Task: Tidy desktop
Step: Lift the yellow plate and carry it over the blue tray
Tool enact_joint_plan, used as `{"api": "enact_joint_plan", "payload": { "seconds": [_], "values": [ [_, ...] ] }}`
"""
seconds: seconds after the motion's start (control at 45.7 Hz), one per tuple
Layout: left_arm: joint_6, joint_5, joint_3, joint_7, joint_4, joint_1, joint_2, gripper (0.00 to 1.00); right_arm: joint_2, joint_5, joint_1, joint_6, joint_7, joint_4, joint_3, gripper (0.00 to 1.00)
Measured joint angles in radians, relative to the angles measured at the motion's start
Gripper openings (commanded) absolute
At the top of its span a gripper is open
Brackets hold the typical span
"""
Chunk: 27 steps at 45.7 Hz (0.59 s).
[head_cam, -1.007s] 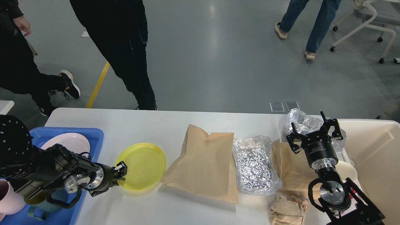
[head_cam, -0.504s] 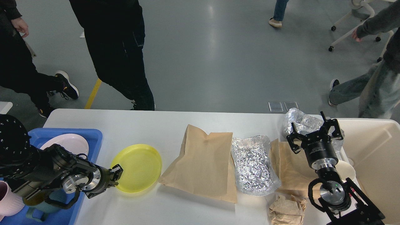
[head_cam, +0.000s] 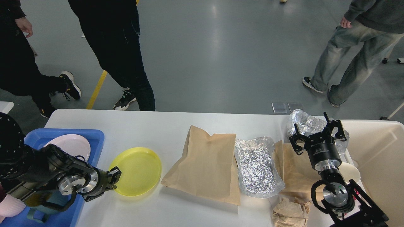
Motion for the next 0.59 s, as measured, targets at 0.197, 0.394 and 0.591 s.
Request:
{"api": "enact_joint_plan", "payload": {
  "seconds": [0.197, 0.394, 0.591],
  "values": [
    [-0.001, 0.0, 0.05, -0.004, -0.137, -0.144, 0.087, 0.0, 0.0, 0.0, 0.0, 0.0, 0.0, 0.0, 0.0, 1.0],
    [-0.05, 0.001, 0.147, -0.008, -0.255, -0.329, 0.175, 0.0, 0.0, 0.0, 0.0, 0.0, 0.0, 0.0, 0.0, 1.0],
    [-0.139, 0.004, 0.252, -0.006, -0.364, -0.549, 0.255, 0.0, 0.0, 0.0, 0.0, 0.0, 0.0, 0.0, 0.0, 1.0]
  ]
}}
